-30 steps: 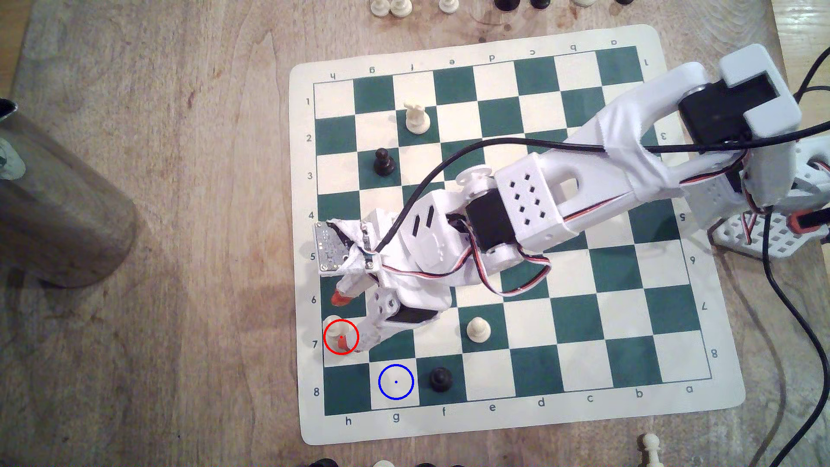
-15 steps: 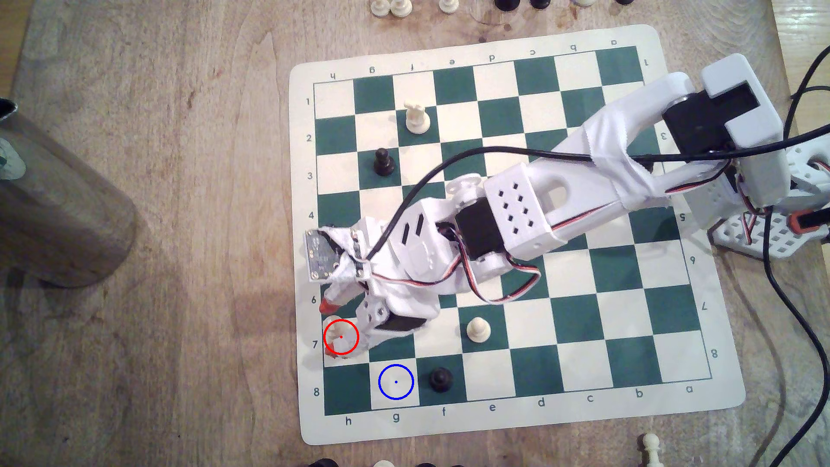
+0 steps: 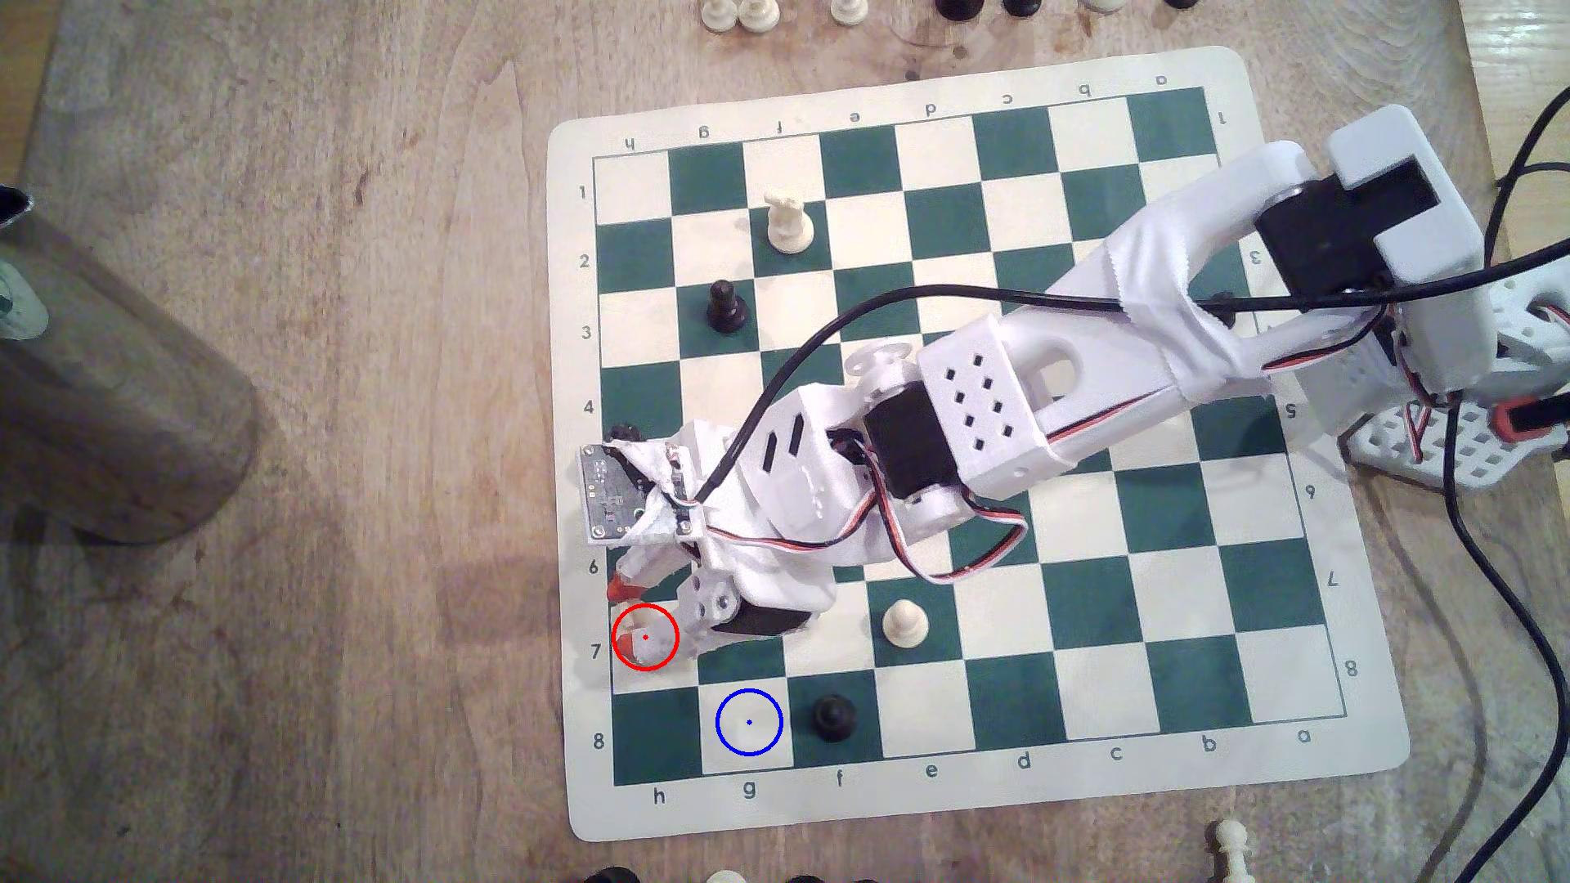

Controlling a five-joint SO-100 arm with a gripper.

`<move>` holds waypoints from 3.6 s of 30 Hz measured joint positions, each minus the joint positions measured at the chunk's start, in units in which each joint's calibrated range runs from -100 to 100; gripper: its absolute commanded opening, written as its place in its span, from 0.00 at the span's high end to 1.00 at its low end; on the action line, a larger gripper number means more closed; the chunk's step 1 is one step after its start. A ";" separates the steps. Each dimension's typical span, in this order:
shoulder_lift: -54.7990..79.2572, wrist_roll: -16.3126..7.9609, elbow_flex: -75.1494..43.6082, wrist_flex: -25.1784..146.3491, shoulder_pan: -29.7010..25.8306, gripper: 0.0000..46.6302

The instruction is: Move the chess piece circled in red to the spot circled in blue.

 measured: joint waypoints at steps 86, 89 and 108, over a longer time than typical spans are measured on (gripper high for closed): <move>-26.23 -1.76 10.94 26.93 -6.64 0.53; -35.19 -1.76 19.88 27.25 -6.05 0.57; -104.40 1.56 81.07 18.09 10.69 1.00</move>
